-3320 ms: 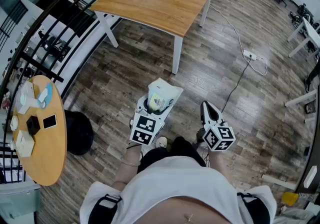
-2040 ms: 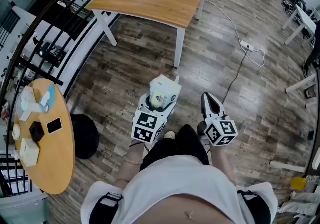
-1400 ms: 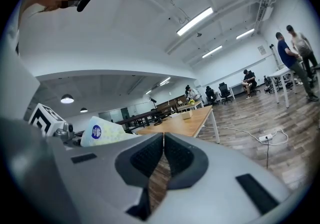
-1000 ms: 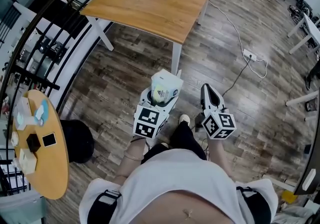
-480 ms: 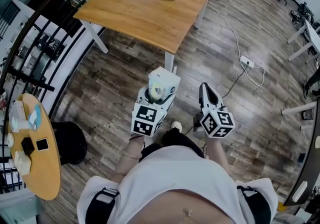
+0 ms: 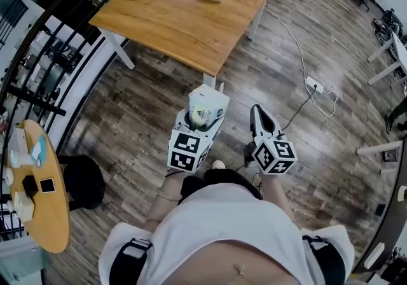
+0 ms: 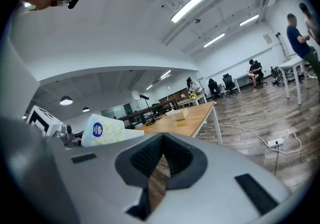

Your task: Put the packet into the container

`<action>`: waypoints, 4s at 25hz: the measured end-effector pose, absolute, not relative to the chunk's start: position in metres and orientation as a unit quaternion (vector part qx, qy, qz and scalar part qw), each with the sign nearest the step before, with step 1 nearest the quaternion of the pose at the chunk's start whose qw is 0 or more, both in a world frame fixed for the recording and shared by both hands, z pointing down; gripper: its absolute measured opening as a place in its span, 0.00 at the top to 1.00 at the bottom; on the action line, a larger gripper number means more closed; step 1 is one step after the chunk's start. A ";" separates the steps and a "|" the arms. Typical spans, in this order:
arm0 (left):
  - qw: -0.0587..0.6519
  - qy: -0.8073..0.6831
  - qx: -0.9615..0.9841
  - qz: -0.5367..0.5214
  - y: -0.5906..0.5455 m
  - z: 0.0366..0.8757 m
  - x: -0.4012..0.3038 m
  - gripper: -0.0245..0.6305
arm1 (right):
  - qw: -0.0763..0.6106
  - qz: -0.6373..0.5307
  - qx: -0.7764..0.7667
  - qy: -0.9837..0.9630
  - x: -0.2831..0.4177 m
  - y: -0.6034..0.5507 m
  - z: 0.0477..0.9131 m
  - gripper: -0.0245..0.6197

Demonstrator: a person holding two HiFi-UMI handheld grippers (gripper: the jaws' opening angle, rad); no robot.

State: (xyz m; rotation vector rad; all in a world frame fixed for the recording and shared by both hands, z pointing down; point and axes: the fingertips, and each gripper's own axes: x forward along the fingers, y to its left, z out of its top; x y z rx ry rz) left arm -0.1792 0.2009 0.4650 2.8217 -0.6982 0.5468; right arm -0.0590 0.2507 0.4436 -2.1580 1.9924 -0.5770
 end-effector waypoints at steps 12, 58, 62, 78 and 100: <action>0.093 -0.237 0.949 0.186 0.196 0.465 -0.155 0.49 | 0.078 -0.188 -0.718 0.665 -0.034 0.243 0.441 0.95; 0.105 -0.214 0.951 0.197 -0.024 0.465 0.019 0.49 | 0.070 -0.209 -0.721 0.657 0.123 0.034 0.448 0.95; 0.106 -0.219 0.950 0.197 -0.046 0.465 0.027 0.49 | 0.068 -0.211 -0.716 0.662 0.131 0.010 0.448 0.95; 0.117 -0.242 0.943 0.198 -0.097 0.476 0.044 0.49 | 0.067 -0.212 -0.707 0.671 0.157 -0.053 0.457 0.95; 0.139 -0.244 0.938 0.203 -0.098 0.483 0.047 0.49 | 0.074 -0.211 -0.710 0.668 0.167 -0.071 0.457 0.95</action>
